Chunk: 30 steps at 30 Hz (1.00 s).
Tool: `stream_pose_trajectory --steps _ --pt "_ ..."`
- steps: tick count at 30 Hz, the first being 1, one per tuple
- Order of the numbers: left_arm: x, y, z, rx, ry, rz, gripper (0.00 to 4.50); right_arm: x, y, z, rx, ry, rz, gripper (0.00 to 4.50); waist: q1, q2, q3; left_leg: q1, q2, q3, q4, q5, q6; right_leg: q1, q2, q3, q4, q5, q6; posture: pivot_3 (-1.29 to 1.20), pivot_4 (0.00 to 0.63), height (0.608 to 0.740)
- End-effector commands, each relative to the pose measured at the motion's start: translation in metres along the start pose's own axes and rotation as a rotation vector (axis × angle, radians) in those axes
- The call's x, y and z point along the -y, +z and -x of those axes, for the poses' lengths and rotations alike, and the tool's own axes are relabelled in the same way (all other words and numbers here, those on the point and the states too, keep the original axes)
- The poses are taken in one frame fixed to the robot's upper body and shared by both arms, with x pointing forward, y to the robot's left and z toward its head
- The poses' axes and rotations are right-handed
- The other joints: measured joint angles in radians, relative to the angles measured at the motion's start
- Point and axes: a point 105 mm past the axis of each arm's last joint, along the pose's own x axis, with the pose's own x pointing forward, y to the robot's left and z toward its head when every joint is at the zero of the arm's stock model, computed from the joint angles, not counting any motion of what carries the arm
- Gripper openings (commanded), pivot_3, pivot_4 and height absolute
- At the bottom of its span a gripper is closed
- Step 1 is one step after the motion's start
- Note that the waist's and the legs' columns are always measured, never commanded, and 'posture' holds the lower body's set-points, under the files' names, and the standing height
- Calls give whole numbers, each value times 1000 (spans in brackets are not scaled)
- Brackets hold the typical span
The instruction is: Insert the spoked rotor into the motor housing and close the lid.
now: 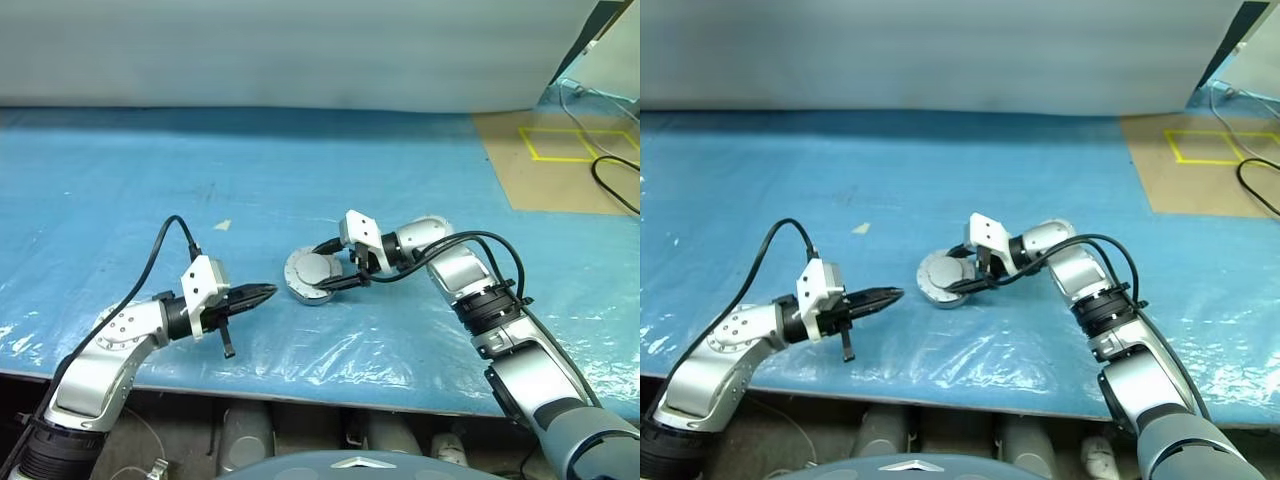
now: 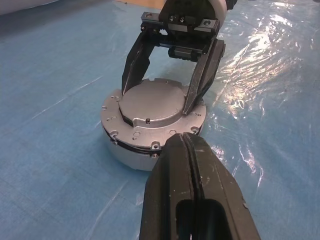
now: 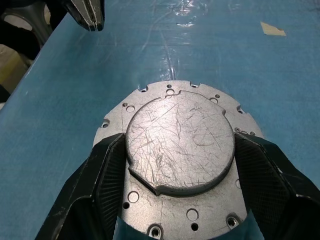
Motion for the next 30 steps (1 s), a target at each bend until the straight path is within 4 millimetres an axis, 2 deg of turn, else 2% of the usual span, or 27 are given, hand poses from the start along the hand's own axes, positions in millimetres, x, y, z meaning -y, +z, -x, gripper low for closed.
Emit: stream_pose_trajectory --steps 1,7,12,16,23,30 --pt "2 4 3 15 -10 -16 0 0 16 2 39 -1 62 3000 -1 0 0 0 0 0 0 0 0 0 0 0 0 0 0 0 150 740" --pt "2 1 5 12 2 -17 0 -6 2 -2 6 3 51 3000 1 0 0 0 0 0 0 0 0 0 0 0 0 0 0 0 150 740" --pt "17 -6 8 -17 -44 -6 0 -7 -5 -5 -8 -5 40 3000 -2 0 0 0 0 0 0 0 0 0 0 0 0 0 0 0 150 740" --pt "16 -3 7 -8 -22 -6 0 -6 -8 -6 -10 -19 33 3000 -1 0 0 1 0 0 0 0 0 0 0 0 0 0 0 0 150 740" --pt "16 -1 9 3 -9 -5 0 -3 0 -11 22 -26 8 3000 -11 0 0 2 1 0 1 0 0 1 1 0 1 0 -1 0 150 740" --pt "11 -7 7 7 -2 3 0 -6 -19 -11 -53 -27 53 3000 -18 0 0 2 1 0 1 0 0 1 1 0 1 0 -1 0 150 740"
